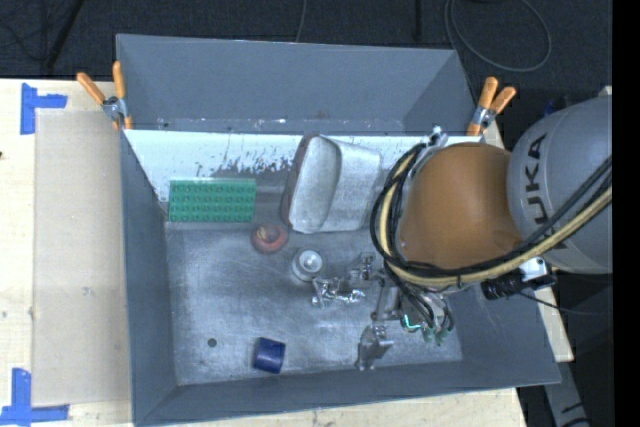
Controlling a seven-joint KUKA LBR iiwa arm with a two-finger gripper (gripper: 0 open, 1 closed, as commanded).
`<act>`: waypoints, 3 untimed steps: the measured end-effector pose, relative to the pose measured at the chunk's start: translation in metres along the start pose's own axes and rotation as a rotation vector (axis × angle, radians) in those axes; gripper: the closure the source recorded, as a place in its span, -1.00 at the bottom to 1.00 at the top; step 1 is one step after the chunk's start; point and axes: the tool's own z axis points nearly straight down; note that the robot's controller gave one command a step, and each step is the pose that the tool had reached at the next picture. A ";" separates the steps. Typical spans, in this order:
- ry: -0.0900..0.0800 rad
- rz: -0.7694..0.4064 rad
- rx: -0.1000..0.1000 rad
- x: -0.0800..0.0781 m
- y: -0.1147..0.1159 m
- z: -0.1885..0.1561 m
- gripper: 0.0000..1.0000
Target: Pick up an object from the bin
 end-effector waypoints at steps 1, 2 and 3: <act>-0.006 0.004 0.000 -0.002 0.000 -0.003 1.00; -0.006 0.006 0.000 -0.002 0.000 -0.003 -1.00; -0.006 0.225 0.000 -0.068 -0.031 0.077 -1.00</act>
Offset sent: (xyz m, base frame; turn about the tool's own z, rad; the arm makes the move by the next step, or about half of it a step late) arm 0.0000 0.0000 0.0000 0.0000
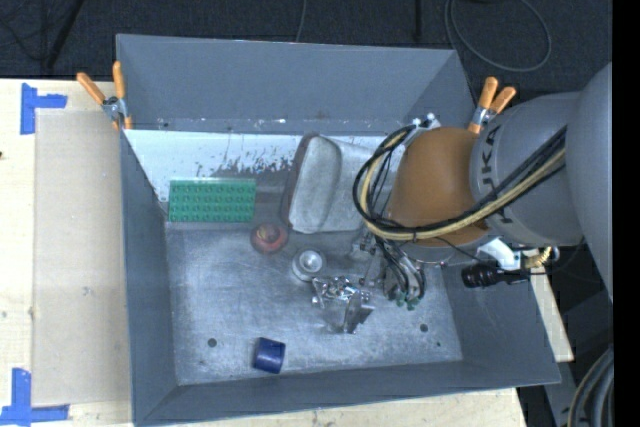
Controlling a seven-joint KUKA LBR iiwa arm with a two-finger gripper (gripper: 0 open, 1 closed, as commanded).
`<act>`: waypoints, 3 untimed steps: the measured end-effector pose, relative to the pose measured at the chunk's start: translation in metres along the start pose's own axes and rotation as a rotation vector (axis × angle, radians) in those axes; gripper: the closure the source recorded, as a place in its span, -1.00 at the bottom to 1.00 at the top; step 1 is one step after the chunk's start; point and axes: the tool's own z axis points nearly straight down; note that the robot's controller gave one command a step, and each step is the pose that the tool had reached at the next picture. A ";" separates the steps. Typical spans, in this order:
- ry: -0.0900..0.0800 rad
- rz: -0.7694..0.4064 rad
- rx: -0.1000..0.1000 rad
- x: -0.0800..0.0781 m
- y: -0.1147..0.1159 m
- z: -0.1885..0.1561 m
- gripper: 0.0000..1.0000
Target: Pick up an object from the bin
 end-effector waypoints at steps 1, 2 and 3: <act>-0.002 0.001 -0.001 -0.001 0.000 -0.002 1.00; -0.004 -0.013 -0.004 -0.004 0.036 -0.026 1.00; -0.008 -0.042 -0.002 0.020 0.021 -0.104 1.00</act>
Offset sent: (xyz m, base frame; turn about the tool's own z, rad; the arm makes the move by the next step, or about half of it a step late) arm 0.0000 0.0000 0.0000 0.0000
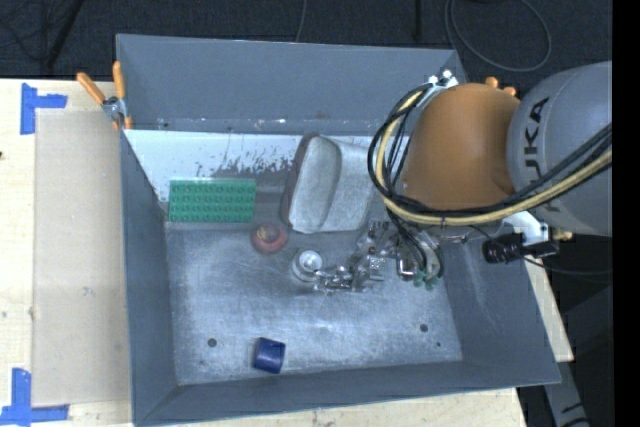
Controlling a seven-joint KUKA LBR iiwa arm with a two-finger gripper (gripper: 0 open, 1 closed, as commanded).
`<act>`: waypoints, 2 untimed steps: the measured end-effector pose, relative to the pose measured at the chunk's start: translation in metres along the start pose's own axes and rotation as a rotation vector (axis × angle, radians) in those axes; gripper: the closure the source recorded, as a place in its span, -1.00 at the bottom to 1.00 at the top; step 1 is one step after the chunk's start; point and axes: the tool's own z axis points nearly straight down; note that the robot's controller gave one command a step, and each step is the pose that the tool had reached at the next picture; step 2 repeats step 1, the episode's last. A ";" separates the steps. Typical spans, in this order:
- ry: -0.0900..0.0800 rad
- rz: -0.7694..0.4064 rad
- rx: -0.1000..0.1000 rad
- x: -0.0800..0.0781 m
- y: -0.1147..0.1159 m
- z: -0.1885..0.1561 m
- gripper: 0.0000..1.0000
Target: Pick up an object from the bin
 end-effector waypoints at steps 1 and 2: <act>0.003 -0.213 0.002 0.021 -0.052 -0.050 1.00; 0.003 -0.213 0.002 0.021 -0.052 -0.050 1.00</act>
Offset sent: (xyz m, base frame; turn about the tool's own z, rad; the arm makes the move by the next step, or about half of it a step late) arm -0.0303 -0.0461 0.0493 -0.2149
